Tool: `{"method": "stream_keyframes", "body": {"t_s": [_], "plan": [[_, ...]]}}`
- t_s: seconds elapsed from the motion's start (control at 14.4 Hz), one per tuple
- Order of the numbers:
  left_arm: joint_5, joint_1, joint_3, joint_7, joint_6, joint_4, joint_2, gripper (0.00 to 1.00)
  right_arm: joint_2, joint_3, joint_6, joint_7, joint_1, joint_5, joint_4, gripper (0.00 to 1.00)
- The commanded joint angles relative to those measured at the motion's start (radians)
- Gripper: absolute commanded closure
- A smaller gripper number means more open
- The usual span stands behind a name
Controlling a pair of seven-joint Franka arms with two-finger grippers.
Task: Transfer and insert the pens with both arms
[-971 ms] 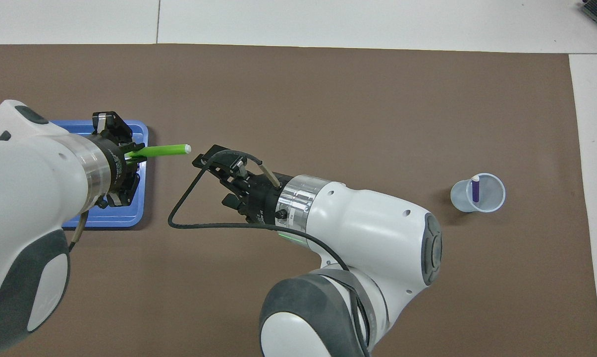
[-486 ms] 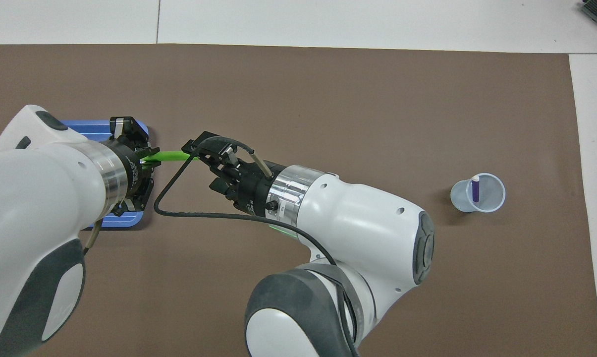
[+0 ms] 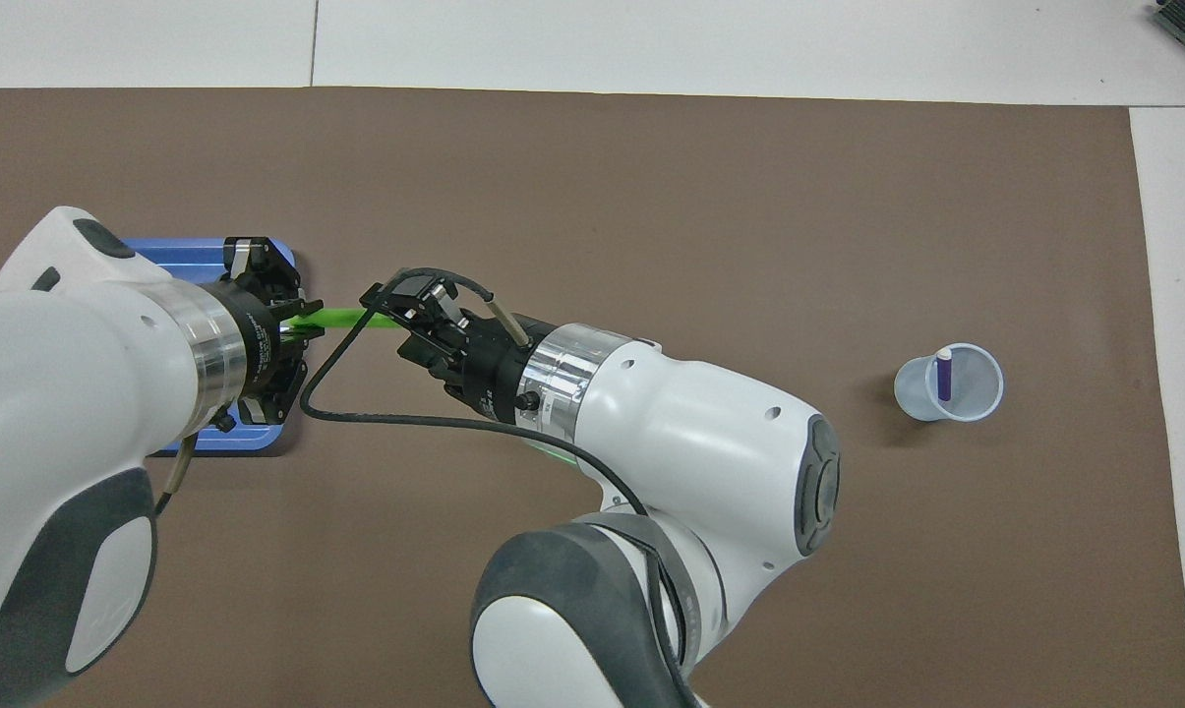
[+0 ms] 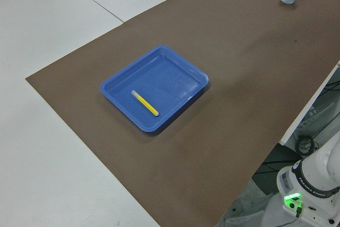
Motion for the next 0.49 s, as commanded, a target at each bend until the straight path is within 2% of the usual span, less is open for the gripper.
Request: {"method": "stream_keyframes", "body": {"t_s": [0.0, 0.42], "plan": [[-0.018, -0.009, 0.012, 0.019, -0.024, 0.002, -0.010, 1.00, 0.021, 0.004, 0.026, -0.007, -0.001, 0.018, 0.028, 0.58], [-0.018, -0.009, 0.012, 0.020, -0.037, 0.005, -0.010, 1.00, 0.021, 0.004, 0.026, -0.007, -0.001, 0.018, 0.028, 0.66]]}}
